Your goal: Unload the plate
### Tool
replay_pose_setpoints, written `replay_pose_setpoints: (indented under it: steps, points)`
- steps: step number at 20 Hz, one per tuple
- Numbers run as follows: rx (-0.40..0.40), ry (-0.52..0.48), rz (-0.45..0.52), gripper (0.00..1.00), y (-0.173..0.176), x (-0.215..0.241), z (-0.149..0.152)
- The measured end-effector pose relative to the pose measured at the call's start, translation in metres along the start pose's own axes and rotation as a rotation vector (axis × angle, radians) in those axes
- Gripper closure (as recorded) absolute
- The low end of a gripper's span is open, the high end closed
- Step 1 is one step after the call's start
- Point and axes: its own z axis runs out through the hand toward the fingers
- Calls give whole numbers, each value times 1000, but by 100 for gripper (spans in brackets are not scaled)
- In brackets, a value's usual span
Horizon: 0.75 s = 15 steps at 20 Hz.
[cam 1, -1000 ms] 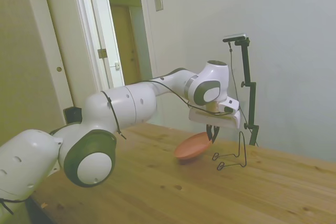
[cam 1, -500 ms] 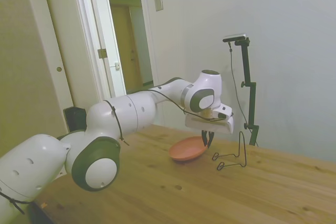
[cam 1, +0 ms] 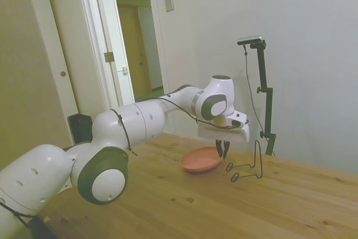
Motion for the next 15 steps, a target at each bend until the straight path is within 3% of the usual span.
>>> replay_pose_setpoints:
  steps: [5, 11, 15]
  points:
    - [3, 21, 3, 0, 3, 2, -15]
    - [42, 37, -7, 0, 2, -10, -101]
    - [49, 11, -27, 0, -6, -28, -140]
